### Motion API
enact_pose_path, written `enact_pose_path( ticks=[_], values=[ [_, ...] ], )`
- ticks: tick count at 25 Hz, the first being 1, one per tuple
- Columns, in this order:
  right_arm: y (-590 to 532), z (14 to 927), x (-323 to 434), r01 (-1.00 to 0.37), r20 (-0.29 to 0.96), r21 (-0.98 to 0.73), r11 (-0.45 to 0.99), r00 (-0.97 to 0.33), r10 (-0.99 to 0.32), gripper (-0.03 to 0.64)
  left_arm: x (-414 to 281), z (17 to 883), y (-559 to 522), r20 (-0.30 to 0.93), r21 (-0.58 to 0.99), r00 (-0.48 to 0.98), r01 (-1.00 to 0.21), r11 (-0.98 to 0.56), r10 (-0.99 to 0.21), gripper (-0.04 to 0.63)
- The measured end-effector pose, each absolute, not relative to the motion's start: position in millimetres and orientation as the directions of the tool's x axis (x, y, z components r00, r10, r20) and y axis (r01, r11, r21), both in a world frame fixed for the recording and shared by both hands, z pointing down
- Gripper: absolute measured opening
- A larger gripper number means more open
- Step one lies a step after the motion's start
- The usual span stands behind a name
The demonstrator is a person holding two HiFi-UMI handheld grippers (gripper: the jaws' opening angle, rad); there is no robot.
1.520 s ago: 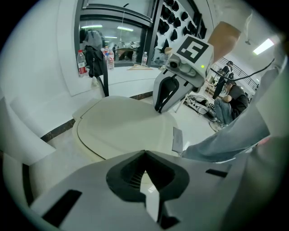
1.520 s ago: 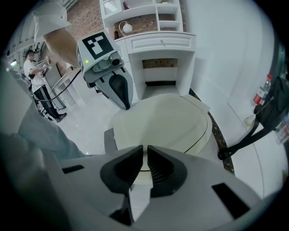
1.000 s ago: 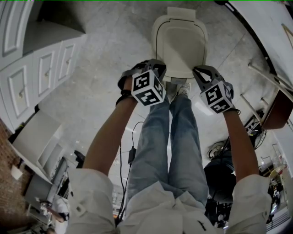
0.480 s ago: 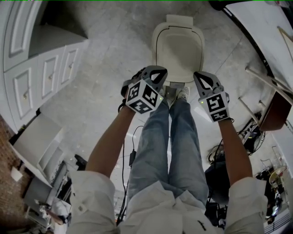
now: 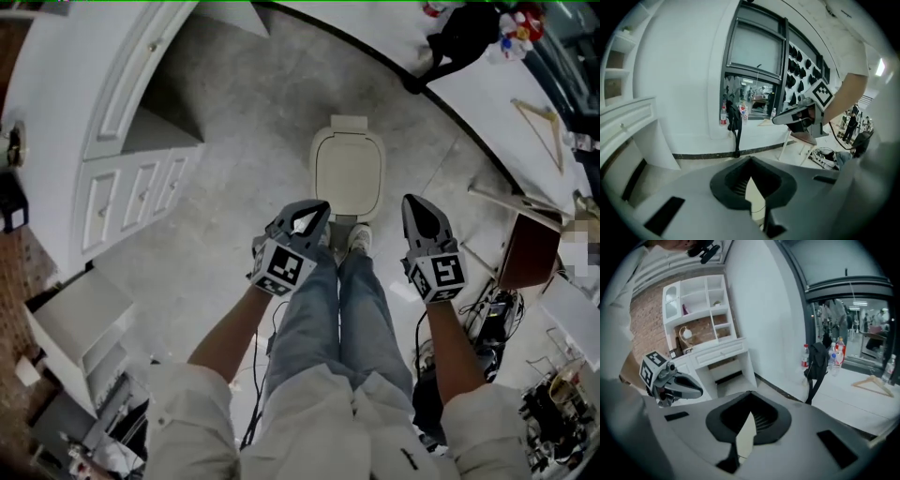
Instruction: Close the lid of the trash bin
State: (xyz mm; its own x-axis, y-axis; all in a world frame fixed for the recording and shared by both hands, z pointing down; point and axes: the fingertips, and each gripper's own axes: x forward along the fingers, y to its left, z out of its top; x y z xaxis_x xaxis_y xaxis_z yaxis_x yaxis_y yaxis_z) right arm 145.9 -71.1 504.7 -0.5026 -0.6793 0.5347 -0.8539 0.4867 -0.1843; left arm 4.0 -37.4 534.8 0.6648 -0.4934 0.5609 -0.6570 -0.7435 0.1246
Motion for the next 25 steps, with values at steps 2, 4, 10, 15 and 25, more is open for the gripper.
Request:
enact_pose_path(
  ticks=[2, 4, 10, 15, 25],
  values=[
    [-72, 456, 148, -0.865, 0.494, -0.203, 0.46, -0.496, -0.714, 0.018, -4, 488, -40, 0.528, 0.118, 0.656, -0.685, -0.719, -0.539, 0.023],
    [-66, 405, 149, -0.868, 0.46, -0.208, 0.45, -0.493, -0.738, 0.018, -14, 440, -38, 0.498, 0.119, 0.641, -0.718, -0.686, -0.584, 0.023],
    [-53, 277, 164, -0.886, 0.348, -0.2, 0.418, -0.463, -0.815, 0.018, -42, 318, -39, 0.396, 0.095, 0.578, -0.799, -0.594, -0.714, 0.023],
    [-44, 207, 182, -0.894, 0.261, -0.199, 0.402, -0.443, -0.858, 0.018, -57, 243, -38, 0.323, 0.026, 0.536, -0.829, -0.559, -0.78, 0.023],
    [-9, 99, 218, -0.913, 0.094, -0.137, 0.385, -0.399, -0.912, 0.018, -71, 132, -19, 0.154, -0.059, 0.498, -0.858, -0.511, -0.854, 0.023]
  ],
)
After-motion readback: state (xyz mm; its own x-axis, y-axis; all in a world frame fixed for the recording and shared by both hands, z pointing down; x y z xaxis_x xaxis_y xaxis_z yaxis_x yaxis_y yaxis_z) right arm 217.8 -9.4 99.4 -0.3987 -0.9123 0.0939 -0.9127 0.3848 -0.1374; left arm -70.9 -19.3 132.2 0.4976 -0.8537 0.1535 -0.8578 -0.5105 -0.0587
